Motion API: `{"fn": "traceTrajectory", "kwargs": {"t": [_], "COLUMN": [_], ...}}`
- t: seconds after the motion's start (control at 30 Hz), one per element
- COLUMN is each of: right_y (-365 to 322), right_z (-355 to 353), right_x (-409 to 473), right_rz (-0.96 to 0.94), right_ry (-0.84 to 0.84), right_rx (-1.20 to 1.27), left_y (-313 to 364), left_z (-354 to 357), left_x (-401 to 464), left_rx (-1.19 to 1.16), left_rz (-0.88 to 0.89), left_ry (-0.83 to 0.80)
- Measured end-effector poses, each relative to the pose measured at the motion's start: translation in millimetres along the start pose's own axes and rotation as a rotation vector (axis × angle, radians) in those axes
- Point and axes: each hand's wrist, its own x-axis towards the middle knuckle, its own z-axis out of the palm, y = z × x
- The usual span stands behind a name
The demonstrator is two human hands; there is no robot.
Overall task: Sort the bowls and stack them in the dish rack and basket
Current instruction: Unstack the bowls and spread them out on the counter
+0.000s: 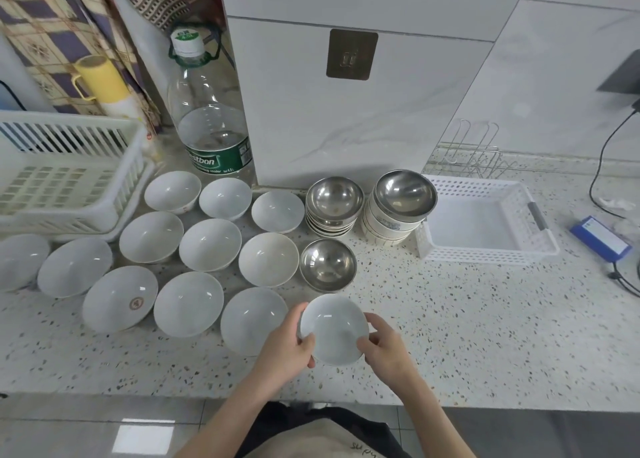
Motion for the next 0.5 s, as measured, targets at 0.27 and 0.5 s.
{"fn": "traceTrajectory", "kwargs": {"t": [0.27,0.5], "right_y": [1,2], "right_z": [7,11], "right_x": [5,11], "right_rz": [0.008,0.001], "right_ry": [0.020,0.013], "right_rx": [-0.016,-0.073], "left_y": [1,5], "left_z": [-5,-8], "left_x": [0,1], "left_rx": [0.124,0.225], "left_rz": [-0.002,0.030], "left_ry": [-0.062,-0.068]}}
